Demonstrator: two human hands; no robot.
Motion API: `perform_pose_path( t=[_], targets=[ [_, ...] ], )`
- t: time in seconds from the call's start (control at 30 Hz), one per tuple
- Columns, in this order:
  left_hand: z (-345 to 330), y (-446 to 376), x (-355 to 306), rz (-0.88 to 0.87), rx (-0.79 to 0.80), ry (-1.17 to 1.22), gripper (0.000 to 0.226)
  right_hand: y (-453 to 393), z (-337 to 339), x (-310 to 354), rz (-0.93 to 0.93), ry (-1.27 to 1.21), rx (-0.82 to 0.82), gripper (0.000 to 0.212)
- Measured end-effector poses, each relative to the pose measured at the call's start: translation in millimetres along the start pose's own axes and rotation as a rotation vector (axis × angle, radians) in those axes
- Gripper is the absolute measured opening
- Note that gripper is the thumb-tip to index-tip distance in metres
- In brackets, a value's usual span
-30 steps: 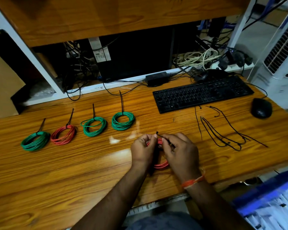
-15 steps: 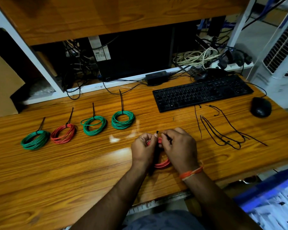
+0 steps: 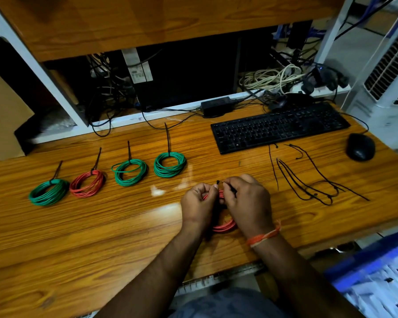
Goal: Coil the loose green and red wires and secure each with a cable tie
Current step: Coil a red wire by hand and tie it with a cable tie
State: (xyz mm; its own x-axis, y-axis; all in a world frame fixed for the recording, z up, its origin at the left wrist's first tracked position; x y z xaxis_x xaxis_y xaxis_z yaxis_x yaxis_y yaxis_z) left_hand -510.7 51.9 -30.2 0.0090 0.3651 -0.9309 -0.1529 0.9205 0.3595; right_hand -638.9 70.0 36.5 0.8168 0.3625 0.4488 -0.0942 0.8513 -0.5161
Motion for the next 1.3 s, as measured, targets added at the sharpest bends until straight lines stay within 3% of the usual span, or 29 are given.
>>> perform_pose_path(
  t=[0.43, 0.63, 0.8, 1.13, 1.3],
  targets=[
    [1.2, 3.6, -4.1, -0.102, -0.034, -0.098, 0.038, -1.2, -0.5, 0.0, 0.004, 0.037, 0.051, 0.005],
    [1.3, 6.7, -4.3, -0.2, -0.035, -0.198, 0.028, -8.8, -2.6, -1.8, -0.003, 0.054, 0.141, 0.011],
    [4.0, 4.7, -1.5, -0.197, -0.067, -0.202, 0.025, -7.9, 6.3, -4.3, -0.208, -0.253, 0.095, 0.008],
    [5.5, 10.1, 1.5, -0.273, -0.034, -0.257, 0.021, -14.7, -3.5, -21.7, -0.342, -0.418, 0.125, 0.016],
    [5.3, 15.8, -0.4, -0.296, 0.007, -0.24, 0.02, -26.3, -10.5, -32.7, -0.66, -0.727, 0.309, 0.025]
  ],
)
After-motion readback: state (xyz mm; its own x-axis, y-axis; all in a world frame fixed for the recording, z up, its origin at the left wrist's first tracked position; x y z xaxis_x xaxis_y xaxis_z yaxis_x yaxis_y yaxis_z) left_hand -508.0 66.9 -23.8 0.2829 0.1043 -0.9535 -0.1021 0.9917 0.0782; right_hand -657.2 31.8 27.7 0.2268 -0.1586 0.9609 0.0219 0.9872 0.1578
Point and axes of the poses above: each hand's wrist, its own y-axis away from the middle knuckle, its own z-axis out of the back of the hand, x = y × z, the point moved 3 cm from there along -y, towards the middle knuckle, and after that the axes turned 12 degrees about z, right-handed, at the moved point
